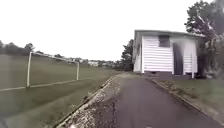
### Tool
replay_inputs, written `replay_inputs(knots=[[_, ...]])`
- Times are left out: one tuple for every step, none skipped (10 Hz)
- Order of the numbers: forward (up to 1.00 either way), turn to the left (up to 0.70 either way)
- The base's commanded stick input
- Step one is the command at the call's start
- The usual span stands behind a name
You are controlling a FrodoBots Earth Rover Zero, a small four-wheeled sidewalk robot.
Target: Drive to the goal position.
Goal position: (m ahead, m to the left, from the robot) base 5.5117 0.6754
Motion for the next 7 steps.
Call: replay_inputs(knots=[[0.7, -0.3], [0.7, -0.18], [0.7, -0.14], [0.7, -0.08], [0.7, -0.03], [0.7, 0.0], [0.7, 0.0]])
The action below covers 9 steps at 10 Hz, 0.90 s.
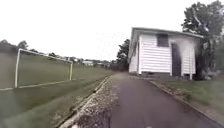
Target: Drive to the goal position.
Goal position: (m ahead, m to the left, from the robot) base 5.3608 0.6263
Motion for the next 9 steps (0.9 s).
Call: replay_inputs(knots=[[0.7, 0.0], [0.7, 0.0], [0.7, 0.0], [0.7, 0.0], [0.7, 0.0], [0.7, 0.0], [0.7, 0.0], [0.7, 0.0], [0.7, 0.0]])
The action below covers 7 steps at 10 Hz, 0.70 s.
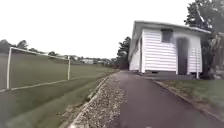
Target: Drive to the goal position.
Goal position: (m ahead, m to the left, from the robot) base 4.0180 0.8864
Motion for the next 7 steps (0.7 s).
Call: replay_inputs(knots=[[0.7, 0.0], [0.7, 0.0], [0.7, 0.0], [0.7, 0.0], [0.7, 0.0], [0.7, 0.0], [0.7, 0.0]])
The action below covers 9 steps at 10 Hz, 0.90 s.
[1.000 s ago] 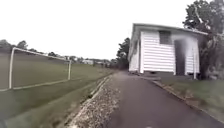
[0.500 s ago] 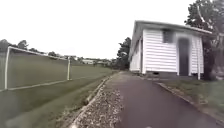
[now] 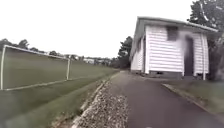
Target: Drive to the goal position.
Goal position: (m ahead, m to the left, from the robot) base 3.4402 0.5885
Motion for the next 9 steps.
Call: replay_inputs(knots=[[0.7, 0.0], [0.7, 0.0], [0.7, 0.0], [0.7, 0.0], [0.7, 0.0], [0.7, 0.0], [0.7, 0.0], [0.7, 0.0], [0.7, 0.0]])
